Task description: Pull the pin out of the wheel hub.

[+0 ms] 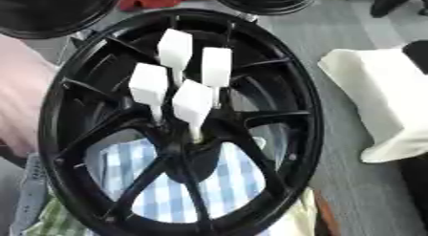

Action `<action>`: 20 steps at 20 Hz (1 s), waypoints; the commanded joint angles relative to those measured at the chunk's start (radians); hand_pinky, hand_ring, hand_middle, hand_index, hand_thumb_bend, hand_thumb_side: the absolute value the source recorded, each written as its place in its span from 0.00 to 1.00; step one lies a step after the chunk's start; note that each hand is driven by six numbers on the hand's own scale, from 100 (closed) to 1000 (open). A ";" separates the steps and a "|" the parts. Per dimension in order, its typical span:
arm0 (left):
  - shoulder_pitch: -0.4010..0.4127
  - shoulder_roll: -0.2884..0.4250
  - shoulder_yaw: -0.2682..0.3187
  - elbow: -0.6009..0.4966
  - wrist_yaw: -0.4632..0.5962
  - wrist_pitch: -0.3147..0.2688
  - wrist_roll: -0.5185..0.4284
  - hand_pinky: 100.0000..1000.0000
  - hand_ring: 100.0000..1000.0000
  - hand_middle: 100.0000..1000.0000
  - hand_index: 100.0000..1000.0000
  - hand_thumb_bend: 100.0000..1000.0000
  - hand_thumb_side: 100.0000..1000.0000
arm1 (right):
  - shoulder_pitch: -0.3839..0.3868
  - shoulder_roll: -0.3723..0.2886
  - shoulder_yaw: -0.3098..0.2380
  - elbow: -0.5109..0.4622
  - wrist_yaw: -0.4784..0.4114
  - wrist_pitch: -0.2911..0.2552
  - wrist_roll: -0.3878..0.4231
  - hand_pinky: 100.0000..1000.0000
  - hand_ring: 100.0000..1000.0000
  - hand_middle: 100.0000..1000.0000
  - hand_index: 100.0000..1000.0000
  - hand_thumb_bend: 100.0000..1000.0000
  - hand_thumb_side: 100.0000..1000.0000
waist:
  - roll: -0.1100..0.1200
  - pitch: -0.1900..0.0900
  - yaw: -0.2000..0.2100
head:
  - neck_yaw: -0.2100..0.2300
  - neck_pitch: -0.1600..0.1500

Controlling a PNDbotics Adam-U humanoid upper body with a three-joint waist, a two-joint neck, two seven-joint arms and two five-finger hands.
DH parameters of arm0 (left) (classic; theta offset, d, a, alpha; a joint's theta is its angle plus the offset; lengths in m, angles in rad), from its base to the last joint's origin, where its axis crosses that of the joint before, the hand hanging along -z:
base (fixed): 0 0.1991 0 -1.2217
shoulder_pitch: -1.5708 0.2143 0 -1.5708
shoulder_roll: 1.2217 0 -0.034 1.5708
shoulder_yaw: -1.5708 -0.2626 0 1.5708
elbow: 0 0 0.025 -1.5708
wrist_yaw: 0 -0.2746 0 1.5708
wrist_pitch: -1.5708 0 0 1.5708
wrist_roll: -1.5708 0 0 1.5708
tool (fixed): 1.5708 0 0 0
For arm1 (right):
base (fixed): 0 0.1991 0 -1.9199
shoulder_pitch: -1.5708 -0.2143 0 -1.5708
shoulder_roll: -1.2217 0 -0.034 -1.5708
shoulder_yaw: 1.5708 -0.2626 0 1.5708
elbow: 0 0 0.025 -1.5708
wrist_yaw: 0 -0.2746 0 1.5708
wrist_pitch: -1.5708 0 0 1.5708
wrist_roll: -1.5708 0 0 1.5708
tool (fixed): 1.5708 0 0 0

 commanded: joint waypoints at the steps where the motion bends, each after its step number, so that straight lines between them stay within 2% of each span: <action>1: -0.010 0.031 -0.002 -0.020 0.004 -0.002 -0.009 0.72 0.75 0.65 0.72 0.11 0.77 | -0.053 -0.037 0.034 -0.006 0.003 -0.007 0.057 0.82 0.83 0.72 0.79 0.00 0.29 | -0.003 -0.012 0.005 | -0.012 -0.014; 6: -0.012 0.035 -0.005 -0.020 0.007 -0.001 -0.011 0.72 0.75 0.65 0.72 0.10 0.77 | -0.156 0.001 0.114 -0.006 -0.002 0.008 0.130 0.82 0.83 0.72 0.79 0.00 0.32 | -0.010 -0.011 0.016 | -0.023 -0.013; 10: -0.010 0.035 -0.008 -0.020 0.007 0.002 -0.013 0.72 0.75 0.65 0.72 0.10 0.78 | -0.233 0.043 0.170 -0.006 -0.016 0.041 0.170 0.81 0.82 0.72 0.79 0.00 0.33 | -0.014 -0.012 0.018 | -0.027 -0.010; 20: -0.006 0.034 -0.009 -0.020 0.008 0.005 -0.015 0.72 0.75 0.65 0.72 0.10 0.78 | -0.392 0.150 0.271 -0.006 -0.011 0.204 0.171 0.81 0.82 0.72 0.79 0.00 0.32 | -0.018 -0.017 0.021 | -0.024 0.002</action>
